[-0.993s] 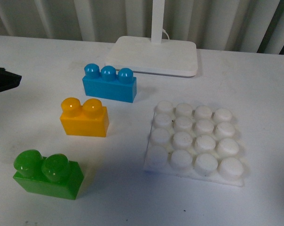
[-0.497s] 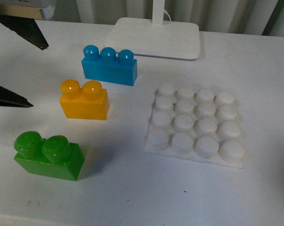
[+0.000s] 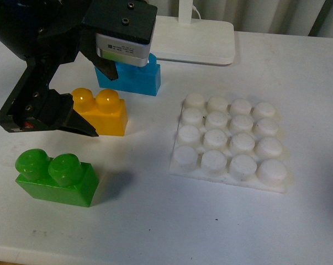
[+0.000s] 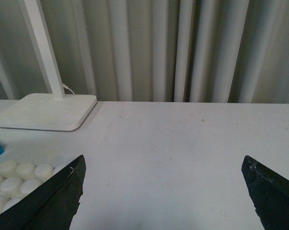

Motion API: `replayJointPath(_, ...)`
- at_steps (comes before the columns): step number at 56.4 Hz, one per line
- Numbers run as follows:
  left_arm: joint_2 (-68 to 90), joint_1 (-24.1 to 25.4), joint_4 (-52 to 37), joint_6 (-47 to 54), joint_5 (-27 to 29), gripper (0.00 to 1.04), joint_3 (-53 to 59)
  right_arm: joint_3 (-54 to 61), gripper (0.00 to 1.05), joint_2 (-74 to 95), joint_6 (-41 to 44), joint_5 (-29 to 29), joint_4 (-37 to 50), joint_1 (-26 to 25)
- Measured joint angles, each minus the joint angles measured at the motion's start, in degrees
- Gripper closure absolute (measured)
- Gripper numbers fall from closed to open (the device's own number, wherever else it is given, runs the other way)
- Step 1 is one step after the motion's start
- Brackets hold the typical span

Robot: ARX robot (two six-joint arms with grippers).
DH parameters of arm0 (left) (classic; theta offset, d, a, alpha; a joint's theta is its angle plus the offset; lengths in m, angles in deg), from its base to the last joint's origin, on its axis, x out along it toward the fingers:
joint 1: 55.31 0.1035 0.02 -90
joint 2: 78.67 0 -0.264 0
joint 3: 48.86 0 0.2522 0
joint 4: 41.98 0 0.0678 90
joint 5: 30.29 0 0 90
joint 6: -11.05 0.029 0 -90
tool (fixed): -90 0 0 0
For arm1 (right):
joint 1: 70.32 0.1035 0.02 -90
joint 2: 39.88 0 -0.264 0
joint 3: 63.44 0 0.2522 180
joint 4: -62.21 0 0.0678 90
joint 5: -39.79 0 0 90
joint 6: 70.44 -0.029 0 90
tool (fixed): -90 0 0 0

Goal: Insert yellow block into base center

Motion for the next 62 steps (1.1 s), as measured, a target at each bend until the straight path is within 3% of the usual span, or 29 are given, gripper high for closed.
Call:
replayJointPath(12, 1.92, -0.13, -1.29, 0.15, 2.62, 0.1, -0.44, 0.0, 0.09, 0.0, 0.0, 0.0, 0.0, 0.0)
replayJointPath(22, 3.37, -0.04, -2.73, 0.09, 3.21, 0.44, -0.46, 0.0, 0.09, 0.0, 0.0, 0.0, 0.0, 0.0)
replayJointPath(34, 3.39, -0.35, 0.92, 0.07, 2.12, 0.72, -1.55, 0.0, 0.09, 0.0, 0.0, 0.0, 0.0, 0.0)
replayJointPath(62, 2.47, -7.48, 2.99, -6.19, -5.35, 0.73, -10.19, 0.0, 0.09, 0.0, 0.0, 0.0, 0.0, 0.0)
